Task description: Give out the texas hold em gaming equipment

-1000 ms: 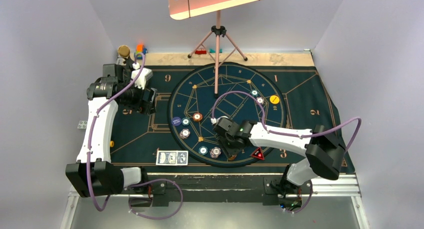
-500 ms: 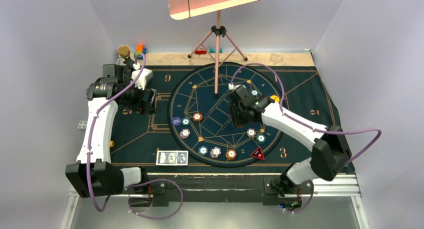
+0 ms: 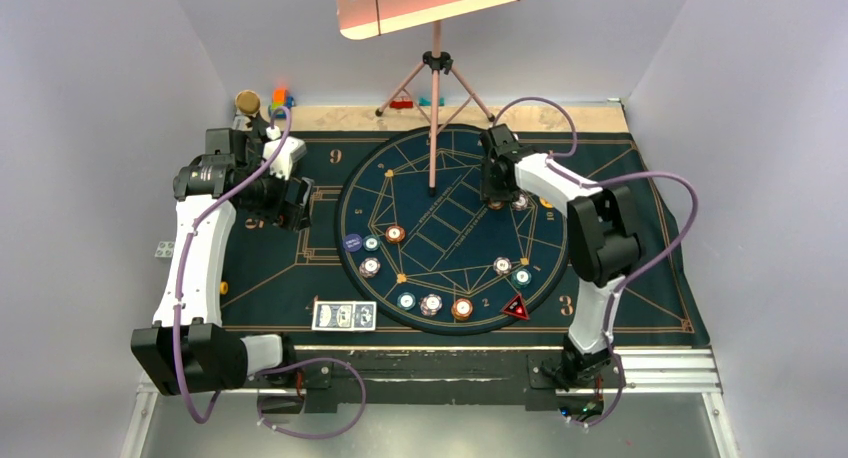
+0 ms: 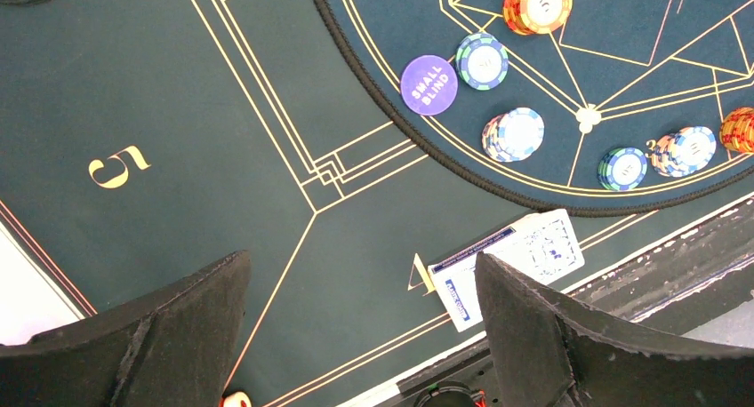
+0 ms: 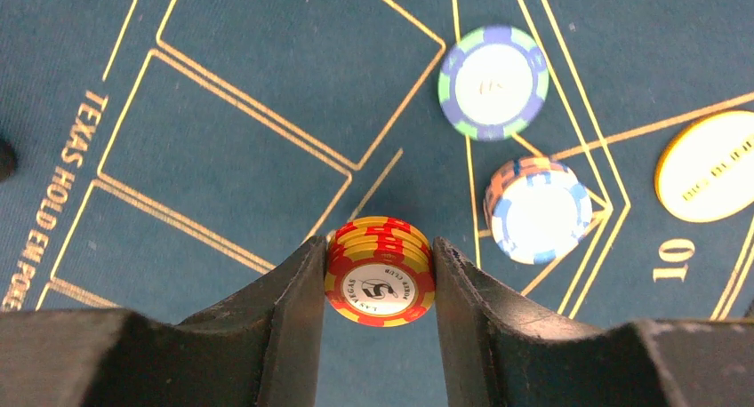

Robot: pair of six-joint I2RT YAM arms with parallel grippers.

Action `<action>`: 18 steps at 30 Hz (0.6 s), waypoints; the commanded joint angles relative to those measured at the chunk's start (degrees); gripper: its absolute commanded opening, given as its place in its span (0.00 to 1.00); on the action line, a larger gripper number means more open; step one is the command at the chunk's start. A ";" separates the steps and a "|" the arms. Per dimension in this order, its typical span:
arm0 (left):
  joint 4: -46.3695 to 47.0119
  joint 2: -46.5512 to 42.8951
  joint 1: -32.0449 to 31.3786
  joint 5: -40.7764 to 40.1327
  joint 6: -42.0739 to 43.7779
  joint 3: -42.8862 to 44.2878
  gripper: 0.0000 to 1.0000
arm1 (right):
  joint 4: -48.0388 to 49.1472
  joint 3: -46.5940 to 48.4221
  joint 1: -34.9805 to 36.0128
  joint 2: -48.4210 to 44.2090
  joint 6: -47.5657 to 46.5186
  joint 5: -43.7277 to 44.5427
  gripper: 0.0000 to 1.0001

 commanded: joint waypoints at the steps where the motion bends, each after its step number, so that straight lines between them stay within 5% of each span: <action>1: 0.61 -0.76 0.36 1.38 0.78 0.42 1.00 | 2.51 5.39 -0.73 2.94 -0.78 1.00 0.03; 6: 0.64 -0.46 0.37 1.21 0.78 0.60 1.00 | 3.57 5.53 -1.07 5.36 -0.52 1.46 0.08; 11: 0.57 -0.59 0.37 1.13 1.11 0.29 1.00 | 2.48 6.54 -1.11 6.64 -0.21 -0.03 0.43; 18: 0.30 -1.32 0.36 0.74 1.53 -0.12 1.00 | 3.33 2.71 -0.10 0.52 1.02 -0.71 0.63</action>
